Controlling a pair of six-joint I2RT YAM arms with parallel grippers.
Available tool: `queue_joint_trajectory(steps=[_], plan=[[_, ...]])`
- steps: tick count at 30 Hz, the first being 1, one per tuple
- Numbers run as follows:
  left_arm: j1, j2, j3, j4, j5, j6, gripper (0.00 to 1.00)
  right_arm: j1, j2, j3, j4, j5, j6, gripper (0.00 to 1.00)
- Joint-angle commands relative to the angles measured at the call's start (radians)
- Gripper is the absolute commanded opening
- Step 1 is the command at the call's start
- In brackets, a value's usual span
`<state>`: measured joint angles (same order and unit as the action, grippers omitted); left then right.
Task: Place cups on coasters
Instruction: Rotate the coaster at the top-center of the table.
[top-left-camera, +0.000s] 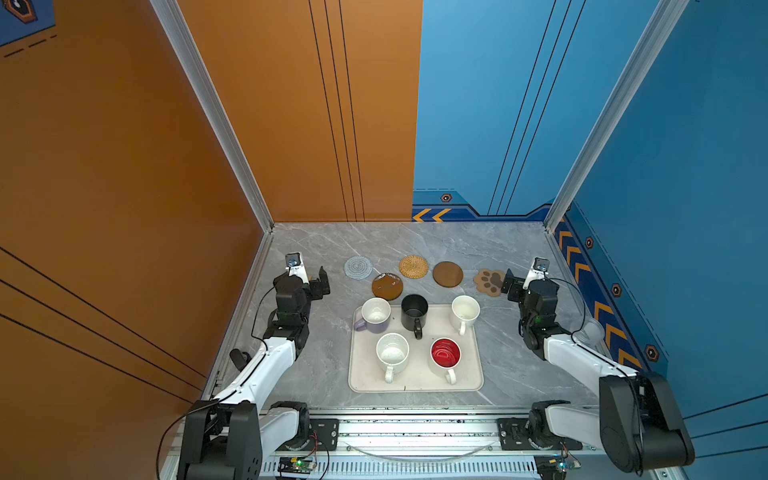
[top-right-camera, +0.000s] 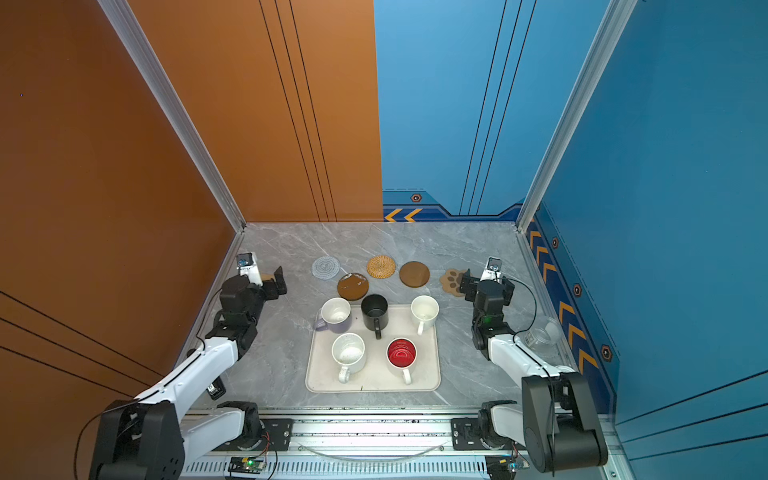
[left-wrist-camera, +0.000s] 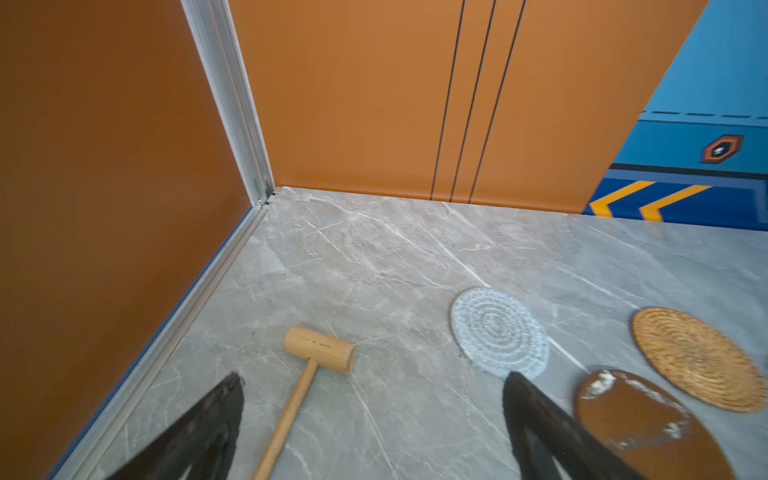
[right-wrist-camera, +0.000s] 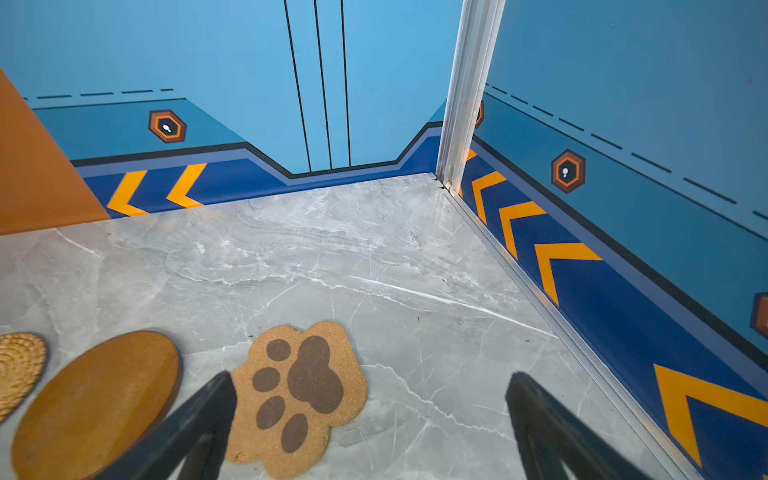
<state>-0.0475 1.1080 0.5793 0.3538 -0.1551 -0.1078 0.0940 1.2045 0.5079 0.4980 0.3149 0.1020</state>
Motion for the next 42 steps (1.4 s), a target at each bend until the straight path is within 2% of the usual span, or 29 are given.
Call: queue_joint_trajectory(steps=[1,11,15,19,24,29,32,36,38,41,42], plan=[[-0.008,-0.007,0.084,-0.213,0.162,-0.083,0.98,0.027,-0.064,0.099,-0.325,-0.037,0.034,1.00],[-0.025,0.028,0.181,-0.260,0.552,-0.205,1.00,0.195,-0.137,0.394,-0.937,-0.048,0.073,0.90],[-0.046,0.053,0.208,-0.261,0.653,-0.230,1.00,0.281,-0.118,0.479,-1.104,-0.049,0.116,0.90],[-0.064,0.073,0.234,-0.269,0.737,-0.245,1.00,0.357,-0.069,0.536,-1.179,-0.061,0.145,0.91],[-0.084,0.140,0.361,-0.397,0.752,-0.252,0.99,0.360,0.064,0.676,-1.202,-0.181,0.153,0.90],[-0.123,0.289,0.580,-0.592,0.737,-0.208,0.96,0.354,0.258,0.868,-1.212,-0.296,0.123,0.86],[-0.159,0.415,0.732,-0.735,0.638,-0.181,0.93,0.332,0.376,0.968,-1.217,-0.354,0.121,0.84],[-0.205,0.598,0.954,-0.923,0.570,-0.114,0.87,0.296,0.513,1.080,-1.221,-0.411,0.135,0.82],[-0.227,0.700,1.082,-1.019,0.539,-0.086,0.77,0.282,0.579,1.131,-1.220,-0.435,0.145,0.82],[-0.258,0.842,1.254,-1.151,0.503,-0.053,0.67,0.265,0.651,1.187,-1.220,-0.456,0.160,0.80],[-0.265,0.883,1.302,-1.192,0.497,-0.046,0.59,0.261,0.669,1.198,-1.220,-0.462,0.165,0.77]])
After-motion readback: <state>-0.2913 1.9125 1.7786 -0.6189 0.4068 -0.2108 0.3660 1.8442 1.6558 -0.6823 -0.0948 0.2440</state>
